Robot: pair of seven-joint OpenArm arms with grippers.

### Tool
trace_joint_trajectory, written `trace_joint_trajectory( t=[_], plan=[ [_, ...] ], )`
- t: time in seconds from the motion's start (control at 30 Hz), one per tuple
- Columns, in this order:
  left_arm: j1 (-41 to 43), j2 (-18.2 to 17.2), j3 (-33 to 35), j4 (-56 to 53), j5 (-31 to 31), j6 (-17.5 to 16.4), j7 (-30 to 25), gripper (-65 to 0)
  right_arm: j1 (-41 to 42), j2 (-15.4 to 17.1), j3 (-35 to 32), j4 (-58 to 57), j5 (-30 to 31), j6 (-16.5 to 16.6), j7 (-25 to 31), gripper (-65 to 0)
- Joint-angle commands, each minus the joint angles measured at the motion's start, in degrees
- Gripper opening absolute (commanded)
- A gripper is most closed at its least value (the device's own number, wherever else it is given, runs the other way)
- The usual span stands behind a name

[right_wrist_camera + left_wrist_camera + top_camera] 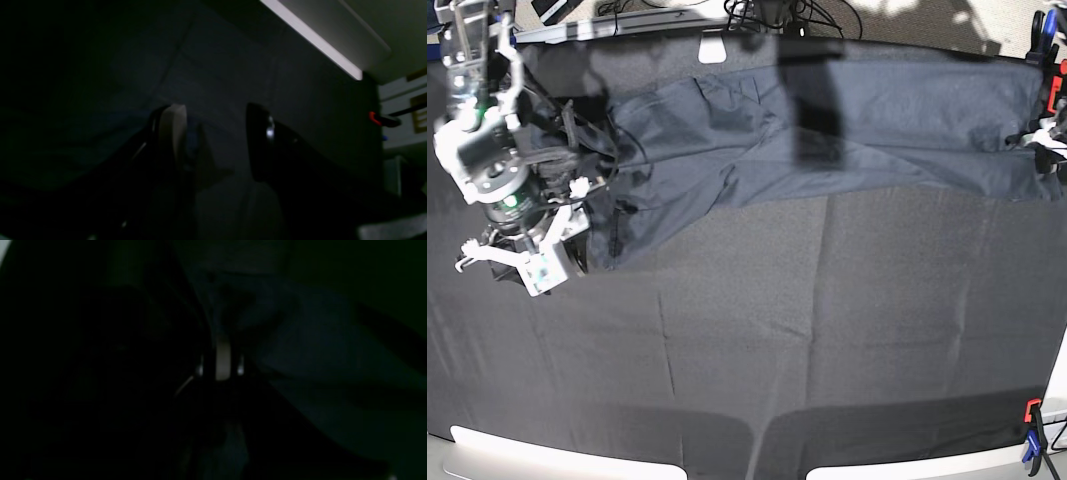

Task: Layout the t-shirt on the table in an organized manner, then fold the t-shirt properly
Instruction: 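Grasp the shirt end with the right gripper, left gripper grasps opposite end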

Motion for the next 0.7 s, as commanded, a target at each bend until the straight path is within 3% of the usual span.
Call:
trace_joint_trajectory(
  t=[0.0,0.17,0.33,0.4,0.53,0.67],
  plan=[
    [0.6,-1.2,-0.4,0.9,-1.3,-0.5,0.0,-57.3,0.6,0.6,0.5,0.8,0.3,-0.3,1.2,-36.8],
    [4.0,-1.2,-0.4,0.8,-1.2,-0.5,-0.1,-42.9,0.6,0.7,0.5,0.8,0.3,-0.3,1.3,-36.8],
    [4.4,-1.2,-0.3,-1.2,-1.5,-0.7,-2.8,-42.6,0.6,0.6,0.5,0.8,0.3,-0.3,1.2,-36.8],
    [4.2,-1.2,-0.3,-3.3,-4.0,-0.9,-3.8,-42.6,0.6,0.6,0.5,0.8,0.3,-0.3,1.0,-36.8],
    [3.2,-1.2,-0.3,-7.8,-9.4,-4.9,-3.8,-42.6,0.6,0.6,0.5,0.8,0.3,-0.3,0.6,-36.8],
    [1.4,-1.2,-0.3,-11.0,-14.7,-5.2,-2.6,-42.6,0.6,0.6,0.5,0.8,0.3,-0.3,0.6,-36.8]
  ],
)
